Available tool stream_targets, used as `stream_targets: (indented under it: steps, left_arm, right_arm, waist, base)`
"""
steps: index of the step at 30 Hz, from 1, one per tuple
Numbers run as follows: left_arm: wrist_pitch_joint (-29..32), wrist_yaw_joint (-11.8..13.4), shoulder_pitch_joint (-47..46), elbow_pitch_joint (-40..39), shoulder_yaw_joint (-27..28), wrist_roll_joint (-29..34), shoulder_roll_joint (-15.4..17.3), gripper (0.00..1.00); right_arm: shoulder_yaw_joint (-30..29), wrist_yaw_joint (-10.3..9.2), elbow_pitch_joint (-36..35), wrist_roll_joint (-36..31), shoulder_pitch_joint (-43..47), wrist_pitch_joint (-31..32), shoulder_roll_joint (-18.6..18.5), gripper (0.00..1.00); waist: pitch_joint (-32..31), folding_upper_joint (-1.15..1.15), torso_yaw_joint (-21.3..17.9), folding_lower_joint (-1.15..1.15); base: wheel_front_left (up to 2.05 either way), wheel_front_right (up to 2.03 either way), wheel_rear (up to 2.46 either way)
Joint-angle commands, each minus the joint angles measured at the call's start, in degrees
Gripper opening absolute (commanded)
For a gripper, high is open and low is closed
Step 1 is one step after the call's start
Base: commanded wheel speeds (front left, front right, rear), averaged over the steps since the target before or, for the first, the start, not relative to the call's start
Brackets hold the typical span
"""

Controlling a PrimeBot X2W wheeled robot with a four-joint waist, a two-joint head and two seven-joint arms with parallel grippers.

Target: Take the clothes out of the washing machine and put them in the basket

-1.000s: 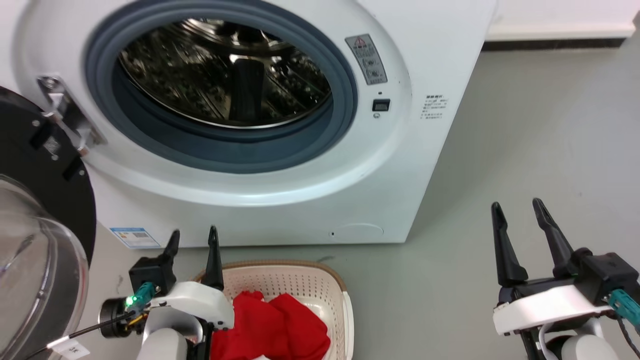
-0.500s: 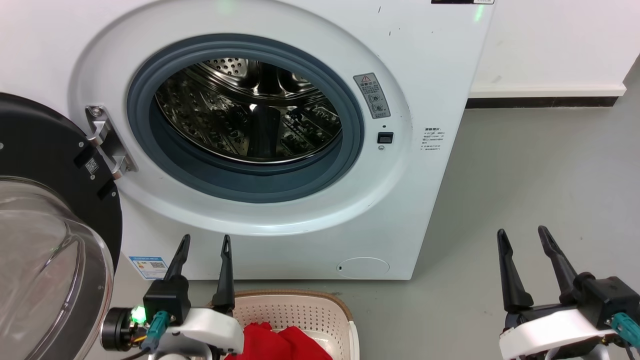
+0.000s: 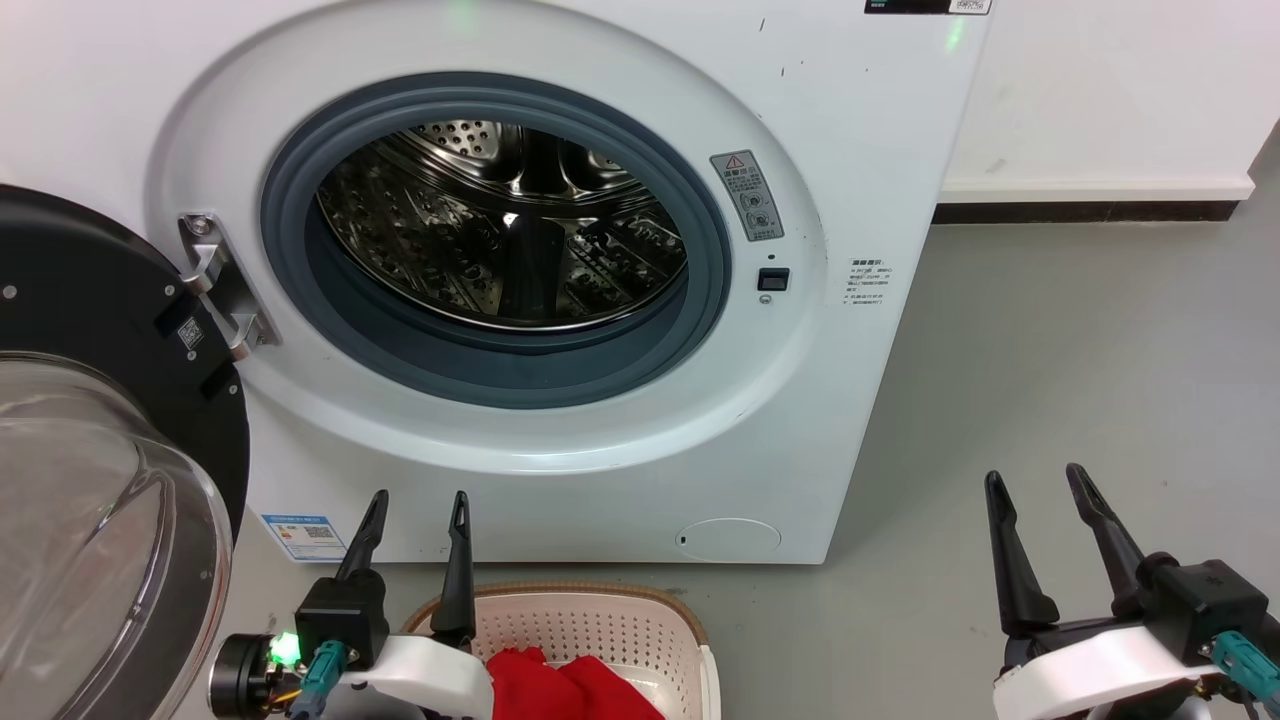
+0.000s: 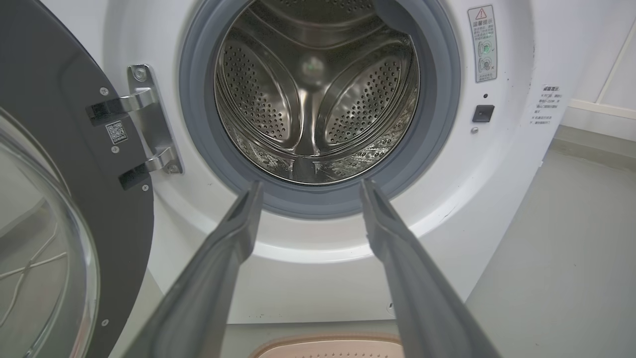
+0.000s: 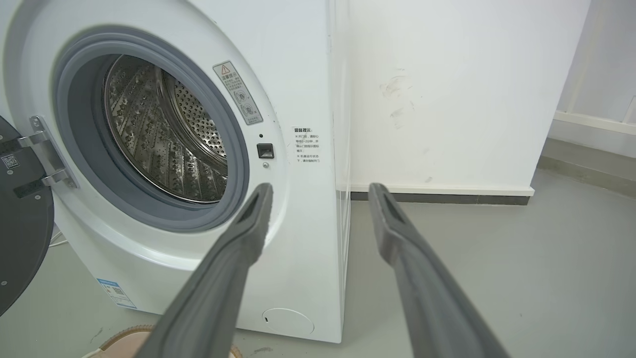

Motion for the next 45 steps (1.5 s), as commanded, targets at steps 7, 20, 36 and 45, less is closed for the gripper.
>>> stream_targets:
  steps: [7, 20, 36, 45]
  left_arm:
    - [0.04, 0.51, 0.38, -0.11, -0.11, -0.62, 0.63, 1.0]
    - [2.98, -0.55, -1.04, 1.47, 1.64, -9.88, 0.39, 0.0]
    - [6.33, -2.21, -1.34, 0.89, 3.16, -25.87, 0.22, 0.0]
    - [8.32, -3.08, -1.73, 0.9, 4.23, -34.17, 0.12, 0.0]
  right_arm:
    - [0.03, -0.02, -0.04, 0.24, 0.38, -0.09, 0.02, 1.0]
    - [0.12, 0.01, 1.75, 10.02, -0.48, 0.86, -0.49, 0.0]
    - [-0.08, 0.01, 4.63, 26.49, -2.65, 2.79, -1.35, 0.0]
    - [-0.34, 0.0, 5.96, 34.9, -3.62, 3.88, -1.63, 0.0]
  waist:
    - [-0.12, 0.0, -0.02, 0.01]
    - [-0.12, 0.0, 0.01, 0.01]
    - [0.0, 0.0, 0.07, 0.01]
    - [0.06, 0.0, 0.12, 0.01]
  base:
    - [0.0, 0.0, 0.0]
    - [0.0, 0.0, 0.0]
    - [0.0, 0.0, 0.0]
    - [0.0, 0.0, 0.0]
